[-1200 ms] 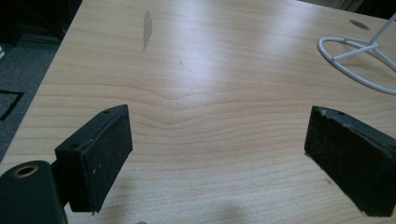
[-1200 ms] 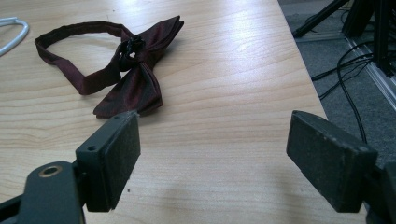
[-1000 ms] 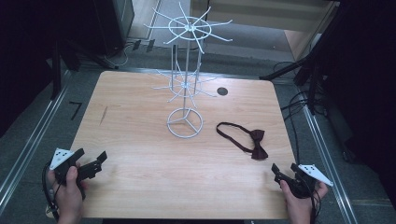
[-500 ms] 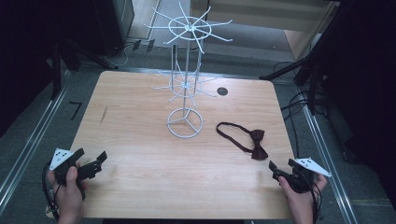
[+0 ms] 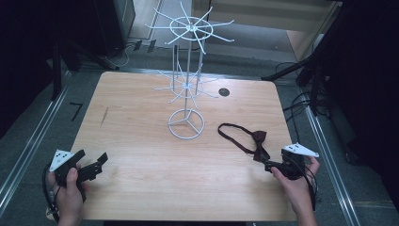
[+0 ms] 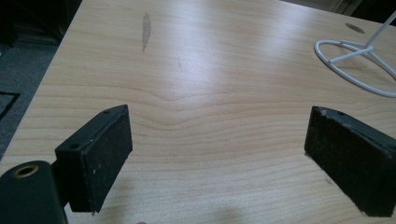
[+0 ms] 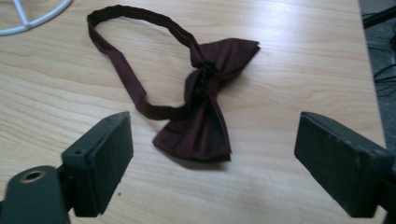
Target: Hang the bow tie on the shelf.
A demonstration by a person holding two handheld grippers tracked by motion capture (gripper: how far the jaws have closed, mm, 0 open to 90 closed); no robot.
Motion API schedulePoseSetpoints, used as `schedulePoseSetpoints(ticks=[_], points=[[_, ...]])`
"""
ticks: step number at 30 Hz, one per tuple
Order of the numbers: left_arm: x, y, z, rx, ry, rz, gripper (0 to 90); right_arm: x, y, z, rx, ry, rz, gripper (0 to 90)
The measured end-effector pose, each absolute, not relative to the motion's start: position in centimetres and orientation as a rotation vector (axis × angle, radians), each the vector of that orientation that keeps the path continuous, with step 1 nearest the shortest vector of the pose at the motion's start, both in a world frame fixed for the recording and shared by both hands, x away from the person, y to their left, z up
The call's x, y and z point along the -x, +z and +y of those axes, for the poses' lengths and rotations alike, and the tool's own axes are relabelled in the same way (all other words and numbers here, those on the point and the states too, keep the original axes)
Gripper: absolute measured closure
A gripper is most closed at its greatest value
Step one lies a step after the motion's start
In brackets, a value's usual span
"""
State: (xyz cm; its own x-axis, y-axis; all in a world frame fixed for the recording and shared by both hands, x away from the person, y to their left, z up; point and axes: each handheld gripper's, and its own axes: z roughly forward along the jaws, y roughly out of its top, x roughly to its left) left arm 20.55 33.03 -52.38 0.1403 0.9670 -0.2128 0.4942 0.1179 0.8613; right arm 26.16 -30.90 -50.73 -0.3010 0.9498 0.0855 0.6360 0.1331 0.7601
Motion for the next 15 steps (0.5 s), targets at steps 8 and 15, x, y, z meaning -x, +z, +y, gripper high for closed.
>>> schedulePoseSetpoints(ticks=[8, 15], points=[[-20.5, -52.4, 33.0, -1.510, 0.654, 1.483, 8.4, -28.5, -49.7, -29.6, -1.464, 0.932, 2.113, 0.0], [-20.6, -52.4, 33.0, -1.508, 0.652, 1.486, 8.4, -29.9, -48.8, -28.3, -1.395, 0.876, 2.212, 0.0]])
